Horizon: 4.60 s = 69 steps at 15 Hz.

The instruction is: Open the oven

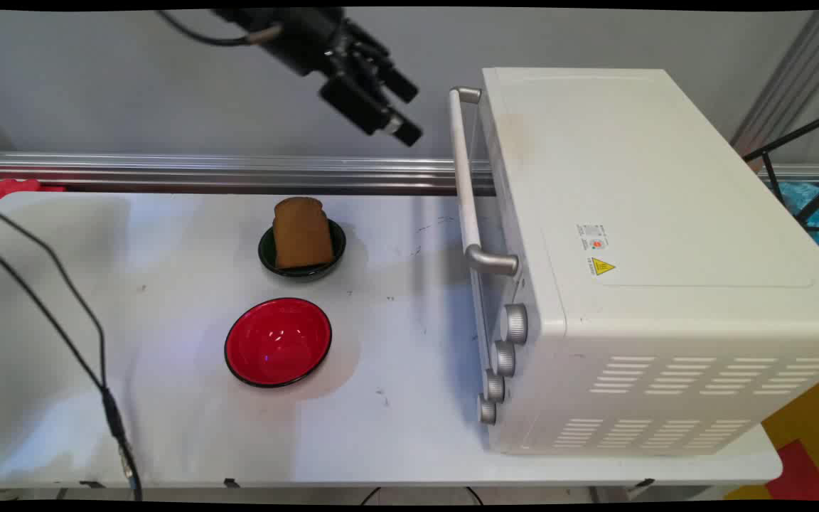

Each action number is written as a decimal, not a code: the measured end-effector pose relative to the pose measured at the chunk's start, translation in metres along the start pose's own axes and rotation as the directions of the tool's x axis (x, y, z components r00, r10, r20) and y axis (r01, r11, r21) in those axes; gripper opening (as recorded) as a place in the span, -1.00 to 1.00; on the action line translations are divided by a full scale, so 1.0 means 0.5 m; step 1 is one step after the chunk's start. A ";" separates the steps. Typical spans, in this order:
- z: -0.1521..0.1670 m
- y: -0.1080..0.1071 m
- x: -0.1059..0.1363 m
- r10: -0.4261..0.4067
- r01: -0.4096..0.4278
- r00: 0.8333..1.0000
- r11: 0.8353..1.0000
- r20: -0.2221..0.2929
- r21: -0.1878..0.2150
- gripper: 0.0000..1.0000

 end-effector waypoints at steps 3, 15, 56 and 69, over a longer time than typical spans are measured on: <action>0.034 -0.014 0.044 0.025 -0.025 0.999 1.000 0.023 -0.006 1.00; 0.115 -0.053 0.105 0.067 -0.067 0.990 0.998 0.128 0.000 -1.00; 0.188 -0.082 -0.178 -0.027 0.036 0.950 0.999 0.311 -0.026 -1.00; 0.154 -0.107 -0.332 0.001 0.016 0.963 0.998 0.270 -0.062 -1.00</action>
